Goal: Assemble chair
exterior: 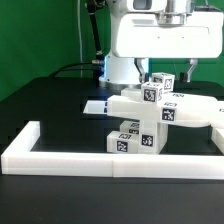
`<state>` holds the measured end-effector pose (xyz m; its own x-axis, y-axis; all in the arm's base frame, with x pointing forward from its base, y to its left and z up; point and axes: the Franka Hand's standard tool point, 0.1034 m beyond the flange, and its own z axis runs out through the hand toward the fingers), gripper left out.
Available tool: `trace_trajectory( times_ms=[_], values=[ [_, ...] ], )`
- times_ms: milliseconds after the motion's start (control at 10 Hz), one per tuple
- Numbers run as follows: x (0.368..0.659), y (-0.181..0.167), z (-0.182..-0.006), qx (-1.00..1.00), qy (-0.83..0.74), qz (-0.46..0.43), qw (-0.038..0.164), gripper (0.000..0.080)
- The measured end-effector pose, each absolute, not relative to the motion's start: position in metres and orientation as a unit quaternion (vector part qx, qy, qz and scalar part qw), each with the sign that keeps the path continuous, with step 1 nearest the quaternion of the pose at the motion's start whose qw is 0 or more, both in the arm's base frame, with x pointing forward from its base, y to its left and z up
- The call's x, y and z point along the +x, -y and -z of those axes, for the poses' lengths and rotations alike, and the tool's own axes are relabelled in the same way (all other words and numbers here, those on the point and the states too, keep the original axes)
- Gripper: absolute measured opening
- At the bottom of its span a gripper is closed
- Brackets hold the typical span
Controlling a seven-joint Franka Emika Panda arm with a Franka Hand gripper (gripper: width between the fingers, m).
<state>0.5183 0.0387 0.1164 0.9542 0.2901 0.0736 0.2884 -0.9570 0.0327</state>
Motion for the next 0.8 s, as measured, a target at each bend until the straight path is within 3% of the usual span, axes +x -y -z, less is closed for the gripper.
trace_trajectory(
  times_ms=[300, 500, 600, 700, 800],
  values=[
    [0.5211, -0.0336, -0.118, 0.977, -0.211, -0.04, 0.015, 0.0649],
    [0.5215, -0.0333, -0.118, 0.977, -0.207, -0.04, 0.015, 0.0382],
    [0.5215, -0.0333, -0.118, 0.977, -0.207, -0.04, 0.015, 0.0382],
    [0.5215, -0.0333, -0.1179, 0.978, -0.205, -0.04, 0.015, 0.0288],
    [0.5215, -0.0333, -0.118, 0.98, -0.197, -0.04, 0.014, 0.0288]
  ],
)
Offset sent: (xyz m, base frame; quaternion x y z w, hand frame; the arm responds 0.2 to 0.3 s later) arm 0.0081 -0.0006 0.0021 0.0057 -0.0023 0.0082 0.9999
